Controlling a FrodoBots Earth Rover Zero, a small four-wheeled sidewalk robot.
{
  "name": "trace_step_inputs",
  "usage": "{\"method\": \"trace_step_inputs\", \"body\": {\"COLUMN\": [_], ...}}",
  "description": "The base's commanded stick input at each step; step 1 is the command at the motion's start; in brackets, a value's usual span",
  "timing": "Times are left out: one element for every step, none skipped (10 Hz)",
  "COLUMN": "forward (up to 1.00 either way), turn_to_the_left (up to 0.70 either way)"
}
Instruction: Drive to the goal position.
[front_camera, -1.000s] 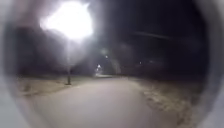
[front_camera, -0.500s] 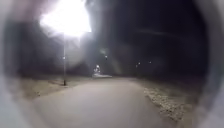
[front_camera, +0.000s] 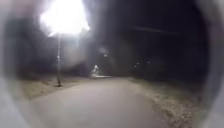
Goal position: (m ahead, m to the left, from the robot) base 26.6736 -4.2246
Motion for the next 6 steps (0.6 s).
{"method": "trace_step_inputs", "body": {"forward": [0.85,0.85,0.85,0.88,1.00,1.00], "turn_to_the_left": [0.00,0.00,0.00,0.00,0.00,0.00]}}
